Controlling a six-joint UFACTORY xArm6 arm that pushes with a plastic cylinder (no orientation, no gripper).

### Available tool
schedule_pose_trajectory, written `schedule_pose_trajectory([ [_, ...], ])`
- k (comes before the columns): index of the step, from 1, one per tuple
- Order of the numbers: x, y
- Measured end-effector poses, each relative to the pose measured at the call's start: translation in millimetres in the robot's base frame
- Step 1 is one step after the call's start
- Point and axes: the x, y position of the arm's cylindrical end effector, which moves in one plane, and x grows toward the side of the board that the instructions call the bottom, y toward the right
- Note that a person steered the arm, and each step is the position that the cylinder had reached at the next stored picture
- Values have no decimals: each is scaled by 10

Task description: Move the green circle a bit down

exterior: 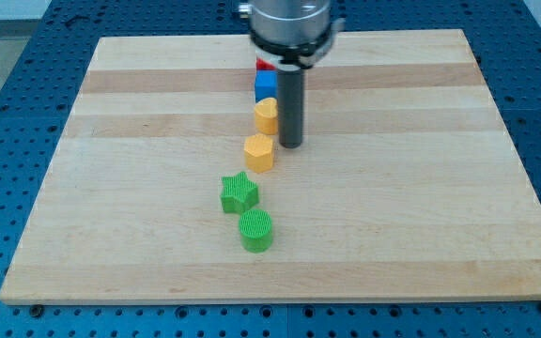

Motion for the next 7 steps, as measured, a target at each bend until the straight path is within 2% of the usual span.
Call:
schedule_pose_trajectory([
  [1,285,22],
  [2,867,223],
  [4,1837,68],
  [6,1803,-1330],
  [7,1476,-1491],
])
